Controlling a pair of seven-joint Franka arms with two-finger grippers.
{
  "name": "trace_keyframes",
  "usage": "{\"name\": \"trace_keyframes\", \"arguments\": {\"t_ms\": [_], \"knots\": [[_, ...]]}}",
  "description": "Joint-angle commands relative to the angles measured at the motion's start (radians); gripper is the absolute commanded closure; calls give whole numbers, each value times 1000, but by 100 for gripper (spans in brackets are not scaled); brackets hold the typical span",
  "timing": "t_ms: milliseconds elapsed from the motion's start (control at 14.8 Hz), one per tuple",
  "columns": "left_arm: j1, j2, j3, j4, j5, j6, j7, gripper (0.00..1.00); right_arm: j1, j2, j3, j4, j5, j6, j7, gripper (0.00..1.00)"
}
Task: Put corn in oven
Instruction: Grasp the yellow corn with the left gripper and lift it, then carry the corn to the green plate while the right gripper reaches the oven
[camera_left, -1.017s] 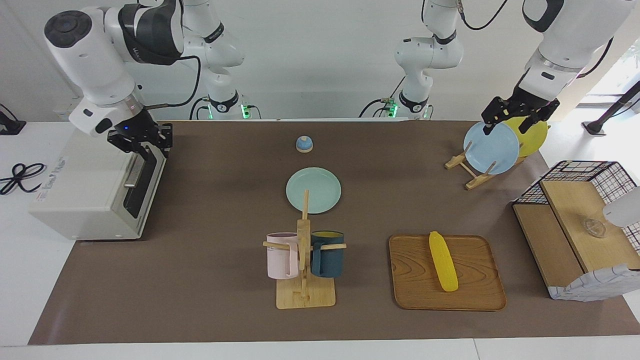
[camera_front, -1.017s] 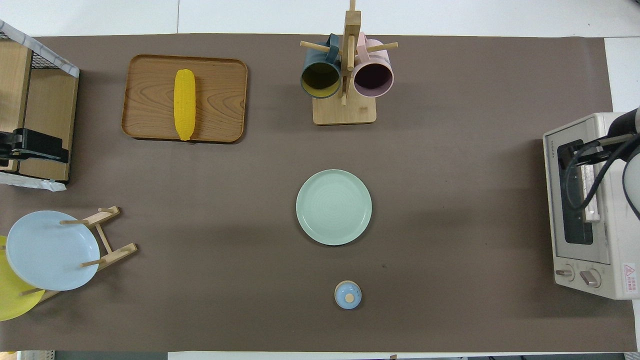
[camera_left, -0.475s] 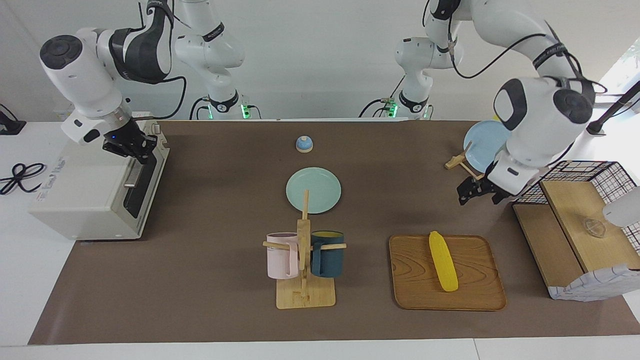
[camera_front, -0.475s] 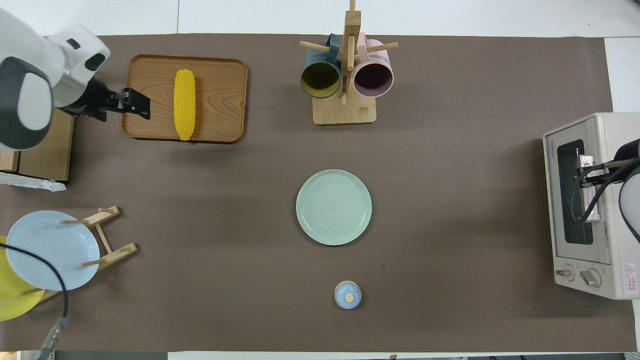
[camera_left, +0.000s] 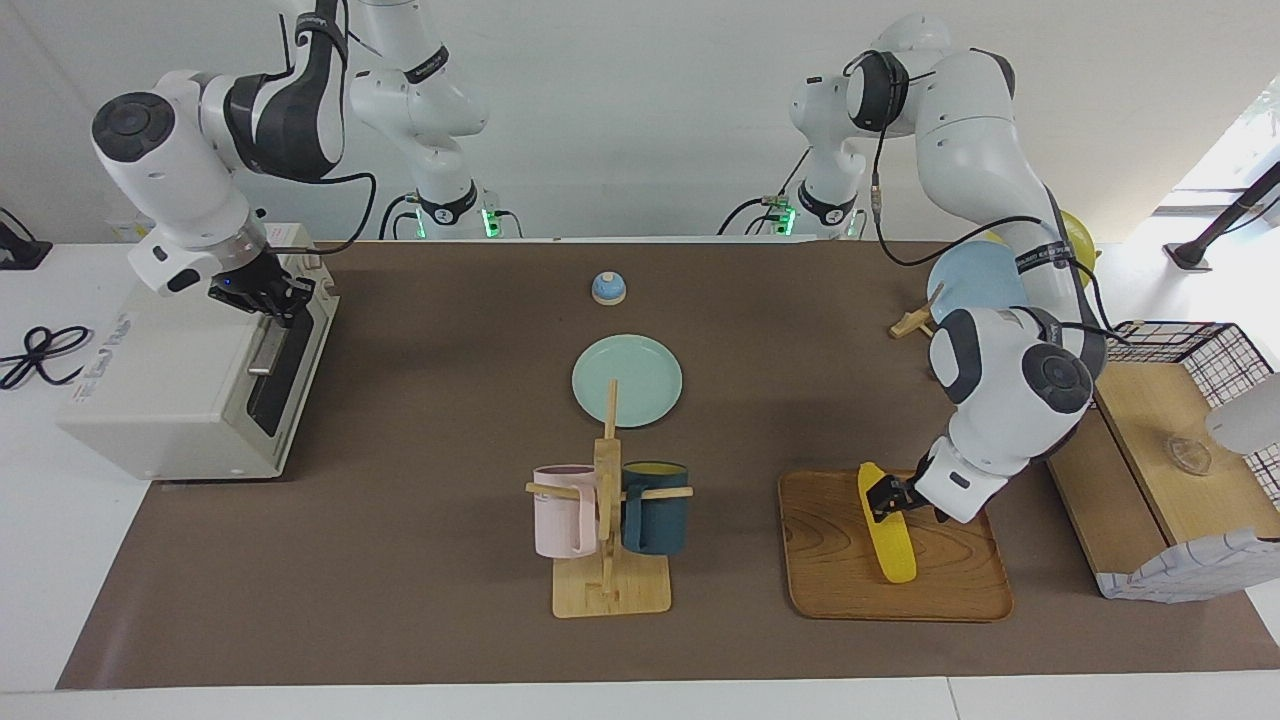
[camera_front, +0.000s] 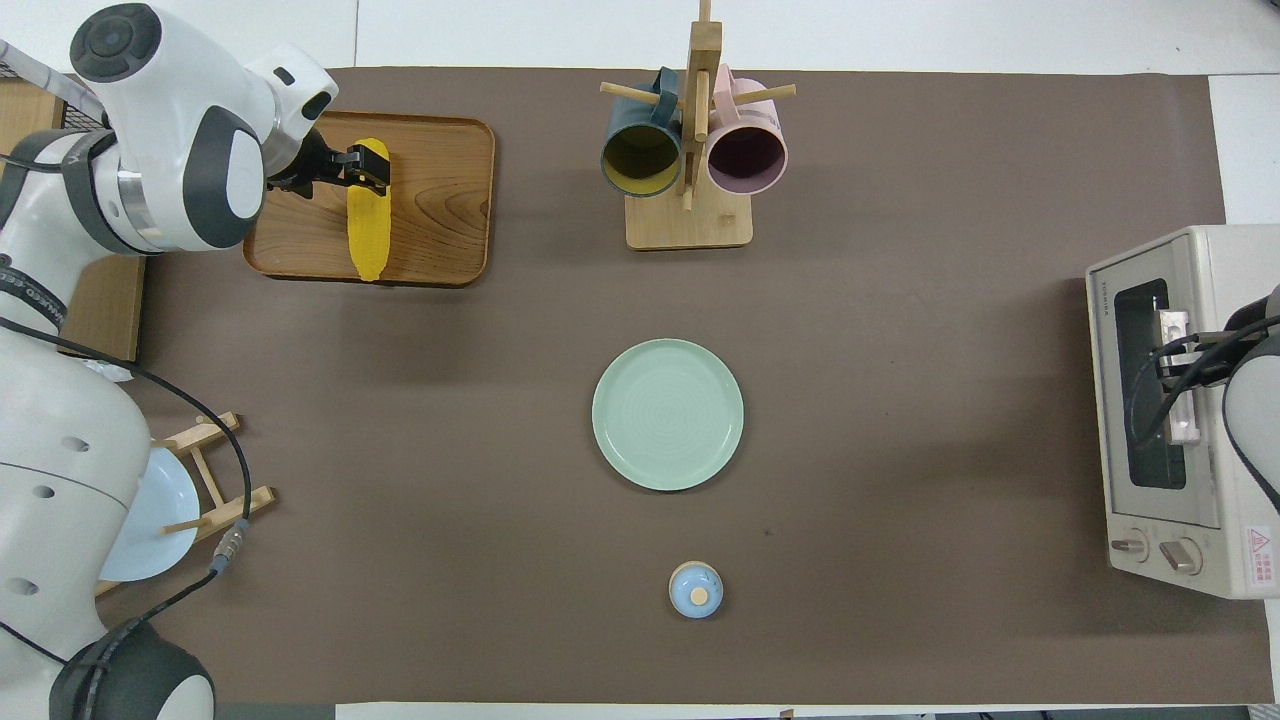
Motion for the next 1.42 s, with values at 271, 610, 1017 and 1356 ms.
{"name": "trace_keyframes", "arguments": {"t_ms": [271, 610, 1017, 1356], "knots": [[-32, 48, 8, -15, -16, 91, -1, 22, -32, -16, 12, -54, -105, 57, 11, 100], [-38, 7, 14, 11, -88, -17, -17, 100, -28, -13, 14, -94, -93, 108, 15, 100], [-223, -358, 11, -339, -102, -58, -384, 100, 52, 14, 15, -94, -18, 132, 60, 100], [-504, -453, 11, -587, -104, 206, -620, 100, 83, 69, 17, -119, 45, 229, 71, 100]]}}
